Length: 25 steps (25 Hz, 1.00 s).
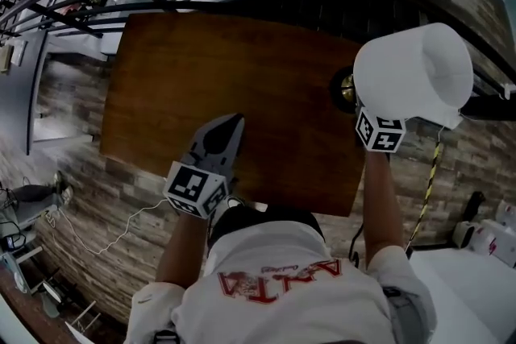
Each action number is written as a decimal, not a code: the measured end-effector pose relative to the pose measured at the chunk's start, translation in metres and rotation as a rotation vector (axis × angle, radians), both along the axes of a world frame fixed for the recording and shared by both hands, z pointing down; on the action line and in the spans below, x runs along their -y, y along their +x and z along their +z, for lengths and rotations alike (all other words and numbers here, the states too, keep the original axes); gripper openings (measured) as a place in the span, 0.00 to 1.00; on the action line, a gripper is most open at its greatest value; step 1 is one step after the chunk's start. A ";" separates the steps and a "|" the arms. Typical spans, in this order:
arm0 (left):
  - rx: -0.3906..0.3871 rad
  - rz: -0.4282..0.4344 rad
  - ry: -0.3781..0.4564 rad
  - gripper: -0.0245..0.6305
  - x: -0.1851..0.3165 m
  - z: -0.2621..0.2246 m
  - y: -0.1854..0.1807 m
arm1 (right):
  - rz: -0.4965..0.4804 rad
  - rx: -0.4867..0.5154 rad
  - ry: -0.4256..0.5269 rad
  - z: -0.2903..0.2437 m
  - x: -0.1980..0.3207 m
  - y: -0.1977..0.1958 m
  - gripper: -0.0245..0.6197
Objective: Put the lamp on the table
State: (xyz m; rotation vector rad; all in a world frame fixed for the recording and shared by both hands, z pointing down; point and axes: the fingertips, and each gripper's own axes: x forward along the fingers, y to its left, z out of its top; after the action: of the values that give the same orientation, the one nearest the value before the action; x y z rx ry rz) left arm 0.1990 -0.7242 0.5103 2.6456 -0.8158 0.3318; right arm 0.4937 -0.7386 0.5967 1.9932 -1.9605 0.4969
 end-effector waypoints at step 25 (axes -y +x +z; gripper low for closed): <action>0.078 0.005 -0.066 0.05 0.017 0.046 0.000 | 0.041 0.038 -0.034 0.099 0.045 0.019 0.15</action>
State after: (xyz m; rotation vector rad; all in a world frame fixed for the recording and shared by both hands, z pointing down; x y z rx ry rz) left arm 0.1995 -0.7411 0.5559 2.5878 -0.8077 0.4576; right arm 0.5126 -0.7832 0.6958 2.0211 -1.9231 0.5790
